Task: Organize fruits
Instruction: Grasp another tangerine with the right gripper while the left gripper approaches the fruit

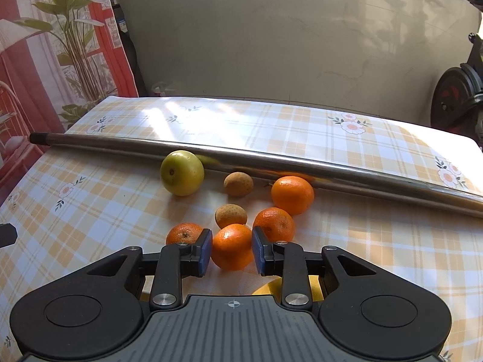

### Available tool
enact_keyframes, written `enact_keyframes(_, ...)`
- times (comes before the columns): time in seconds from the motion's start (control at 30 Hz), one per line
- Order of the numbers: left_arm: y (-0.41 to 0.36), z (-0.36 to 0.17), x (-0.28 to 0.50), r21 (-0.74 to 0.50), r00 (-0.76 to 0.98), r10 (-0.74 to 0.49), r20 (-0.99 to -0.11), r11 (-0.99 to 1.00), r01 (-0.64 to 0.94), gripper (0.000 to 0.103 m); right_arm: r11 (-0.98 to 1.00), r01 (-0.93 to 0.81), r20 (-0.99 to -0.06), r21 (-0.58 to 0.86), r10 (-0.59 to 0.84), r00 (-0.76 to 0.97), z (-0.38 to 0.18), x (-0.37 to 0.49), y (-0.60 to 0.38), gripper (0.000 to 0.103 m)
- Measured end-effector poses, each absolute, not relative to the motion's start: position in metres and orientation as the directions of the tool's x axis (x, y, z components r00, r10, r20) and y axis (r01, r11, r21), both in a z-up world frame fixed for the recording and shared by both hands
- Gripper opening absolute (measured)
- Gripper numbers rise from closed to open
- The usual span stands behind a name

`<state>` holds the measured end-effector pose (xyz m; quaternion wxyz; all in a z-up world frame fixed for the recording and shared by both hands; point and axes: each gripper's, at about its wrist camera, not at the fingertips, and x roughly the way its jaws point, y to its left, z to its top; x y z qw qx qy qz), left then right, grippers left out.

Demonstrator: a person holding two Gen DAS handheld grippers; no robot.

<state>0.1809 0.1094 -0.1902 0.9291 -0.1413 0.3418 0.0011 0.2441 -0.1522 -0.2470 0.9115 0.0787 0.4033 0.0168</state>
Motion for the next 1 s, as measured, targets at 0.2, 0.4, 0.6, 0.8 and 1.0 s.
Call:
enact_keyframes(0.2, 0.105, -0.193, 0.182, -0.259, 0.755, -0.101, -0.647, 0.961, -0.093, 0.052, 0.99, 0.018, -0.733, 0.142, 0.092, 0.674, -0.249, 0.249, -0.148, 0.032)
enact_keyframes(0.4, 0.098, -0.192, 0.179, -0.255, 0.75, -0.117, -0.651, 0.964, -0.071, 0.052, 0.992, 0.008, -0.733, 0.124, 0.086, 0.675, -0.25, 0.252, -0.146, 0.031)
enact_keyframes(0.6, 0.098, -0.192, 0.178, -0.256, 0.751, -0.121, -0.65, 0.964, -0.067, 0.056, 0.994, -0.009, -0.754, 0.11, 0.09, 0.651, -0.247, 0.249, -0.145, 0.031)
enact_keyframes(0.8, 0.097, -0.193, 0.181, -0.263, 0.745, -0.129, -0.654, 0.963, -0.064, 0.056, 0.99, -0.012, -0.755, 0.143, 0.116, 0.645, -0.248, 0.245, -0.151, 0.032)
enact_keyframes(1.0, 0.096, -0.195, 0.18, -0.279, 0.739, -0.143, -0.658, 0.958, -0.063, 0.056, 0.981, 0.03, -0.762, 0.193, 0.13, 0.635, -0.249, 0.254, -0.156, 0.033)
